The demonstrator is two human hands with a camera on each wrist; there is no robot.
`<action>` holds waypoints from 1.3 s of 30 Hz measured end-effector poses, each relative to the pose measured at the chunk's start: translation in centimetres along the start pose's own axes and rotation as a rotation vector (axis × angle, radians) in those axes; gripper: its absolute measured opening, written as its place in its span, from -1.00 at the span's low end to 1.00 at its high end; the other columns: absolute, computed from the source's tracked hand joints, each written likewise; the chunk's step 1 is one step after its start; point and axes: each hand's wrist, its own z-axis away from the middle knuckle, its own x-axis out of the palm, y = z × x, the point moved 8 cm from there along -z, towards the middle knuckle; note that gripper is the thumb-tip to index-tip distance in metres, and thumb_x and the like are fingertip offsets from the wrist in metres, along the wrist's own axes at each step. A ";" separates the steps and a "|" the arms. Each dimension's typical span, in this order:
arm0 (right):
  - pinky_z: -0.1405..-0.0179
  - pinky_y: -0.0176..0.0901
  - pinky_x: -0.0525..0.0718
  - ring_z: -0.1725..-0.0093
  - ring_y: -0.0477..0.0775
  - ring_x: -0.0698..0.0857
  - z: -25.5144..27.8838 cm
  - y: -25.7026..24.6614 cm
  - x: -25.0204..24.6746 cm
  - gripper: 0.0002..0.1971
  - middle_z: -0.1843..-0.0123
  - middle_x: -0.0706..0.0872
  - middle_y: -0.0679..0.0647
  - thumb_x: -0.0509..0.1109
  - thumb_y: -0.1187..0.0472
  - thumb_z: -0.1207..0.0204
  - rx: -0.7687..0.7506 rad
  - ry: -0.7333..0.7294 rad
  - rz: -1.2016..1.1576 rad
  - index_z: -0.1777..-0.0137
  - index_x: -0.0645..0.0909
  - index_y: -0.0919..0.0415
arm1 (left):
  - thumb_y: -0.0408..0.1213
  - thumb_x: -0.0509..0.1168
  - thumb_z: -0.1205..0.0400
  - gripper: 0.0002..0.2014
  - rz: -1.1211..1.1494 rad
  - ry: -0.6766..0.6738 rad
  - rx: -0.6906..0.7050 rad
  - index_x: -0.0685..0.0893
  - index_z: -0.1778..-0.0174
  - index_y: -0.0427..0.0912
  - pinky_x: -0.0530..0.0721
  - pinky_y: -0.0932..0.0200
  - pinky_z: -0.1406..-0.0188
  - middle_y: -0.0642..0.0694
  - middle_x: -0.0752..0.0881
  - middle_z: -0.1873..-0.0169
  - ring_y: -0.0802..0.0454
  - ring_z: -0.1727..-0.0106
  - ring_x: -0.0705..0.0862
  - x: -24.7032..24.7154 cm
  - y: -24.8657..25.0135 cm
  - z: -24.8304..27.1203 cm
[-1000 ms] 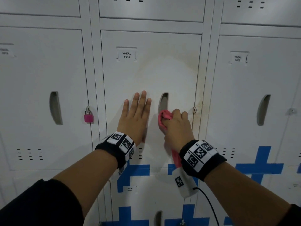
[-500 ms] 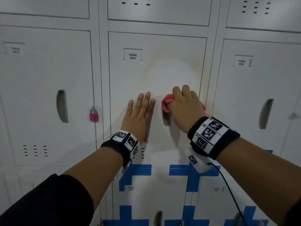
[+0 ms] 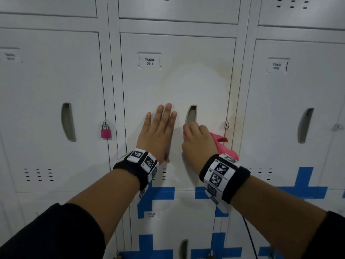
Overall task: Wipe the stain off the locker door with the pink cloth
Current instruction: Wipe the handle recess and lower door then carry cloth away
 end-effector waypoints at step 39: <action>0.02 -0.01 0.66 -0.03 0.20 0.46 1.6 3.9 3.4 -0.36 -0.20 0.47 0.31 0.41 0.52 -0.24 0.395 0.322 -0.814 -0.37 0.41 0.34 | 0.10 0.52 -0.37 0.37 0.002 -0.053 -0.003 -0.54 -0.57 -0.28 -0.25 -0.31 -0.64 -0.31 -0.58 -0.56 -0.30 -0.59 -0.53 -0.3 0.1 0.2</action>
